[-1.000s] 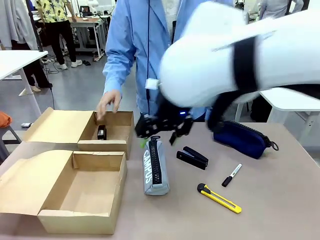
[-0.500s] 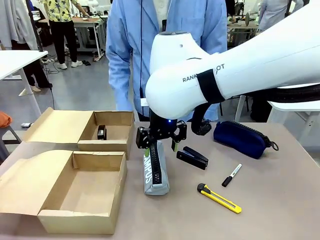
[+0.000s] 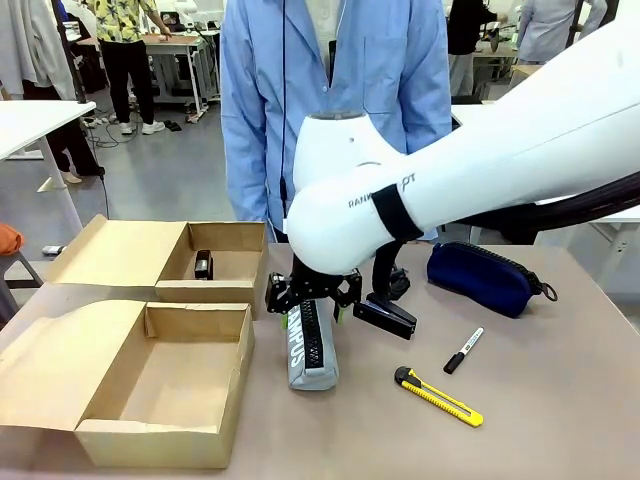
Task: Place items inside the box.
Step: Pick up a Pencil pouch or Stapler and place it inside the Mailer Box closest to the robot.
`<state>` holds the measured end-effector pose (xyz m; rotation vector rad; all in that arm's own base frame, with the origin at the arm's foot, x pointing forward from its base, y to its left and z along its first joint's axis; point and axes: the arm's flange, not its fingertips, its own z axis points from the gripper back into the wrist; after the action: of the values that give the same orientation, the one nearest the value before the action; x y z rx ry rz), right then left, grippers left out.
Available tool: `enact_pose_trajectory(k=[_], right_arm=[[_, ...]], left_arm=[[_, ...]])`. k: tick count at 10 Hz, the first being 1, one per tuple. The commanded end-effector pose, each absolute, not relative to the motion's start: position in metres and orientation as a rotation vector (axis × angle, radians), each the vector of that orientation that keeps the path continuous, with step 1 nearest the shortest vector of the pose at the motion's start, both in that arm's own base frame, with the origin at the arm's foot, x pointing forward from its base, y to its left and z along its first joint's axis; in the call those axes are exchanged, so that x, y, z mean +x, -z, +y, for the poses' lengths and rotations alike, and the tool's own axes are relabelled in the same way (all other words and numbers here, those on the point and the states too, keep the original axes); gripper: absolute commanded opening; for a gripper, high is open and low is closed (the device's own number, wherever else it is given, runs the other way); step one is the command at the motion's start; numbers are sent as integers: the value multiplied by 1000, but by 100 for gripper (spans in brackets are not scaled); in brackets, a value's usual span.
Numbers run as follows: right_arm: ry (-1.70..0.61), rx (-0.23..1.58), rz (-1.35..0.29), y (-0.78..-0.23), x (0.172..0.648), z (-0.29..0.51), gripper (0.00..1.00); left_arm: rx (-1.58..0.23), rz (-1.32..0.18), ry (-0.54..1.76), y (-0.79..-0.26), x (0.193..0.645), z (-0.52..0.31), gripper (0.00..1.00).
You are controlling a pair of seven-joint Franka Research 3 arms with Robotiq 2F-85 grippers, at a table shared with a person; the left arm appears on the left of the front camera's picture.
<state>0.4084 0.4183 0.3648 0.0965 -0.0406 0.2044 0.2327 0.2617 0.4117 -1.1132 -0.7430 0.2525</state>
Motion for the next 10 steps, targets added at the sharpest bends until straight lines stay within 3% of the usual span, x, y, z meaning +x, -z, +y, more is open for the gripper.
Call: enact_pose_trajectory(k=[1,4,5,6,7,8,9,10], right_arm=[[-126,34,-71,-346,418,429,100],[-102,5,-78,-343,419,428,100],[-94,-8,-71,-341,419,426,40],[-93,-8,-72,-341,418,426,40],[-87,-6,-76,-341,418,425,0],[-81,0,-78,-340,418,425,35],[-80,2,-84,-339,417,426,0],[-83,-1,-86,-339,417,426,0]], left_arm=[[-1123,-772,-239,-413,233,261,100],[-1123,-772,-239,-413,233,261,100],[-1123,-772,-239,-413,233,261,100],[-1123,-772,-239,-413,233,261,100],[-1123,-772,-239,-413,233,261,100],[-1123,-772,-239,-413,233,261,100],[-1123,-772,-239,-413,233,261,100],[-1123,-772,-239,-413,233,261,100]])
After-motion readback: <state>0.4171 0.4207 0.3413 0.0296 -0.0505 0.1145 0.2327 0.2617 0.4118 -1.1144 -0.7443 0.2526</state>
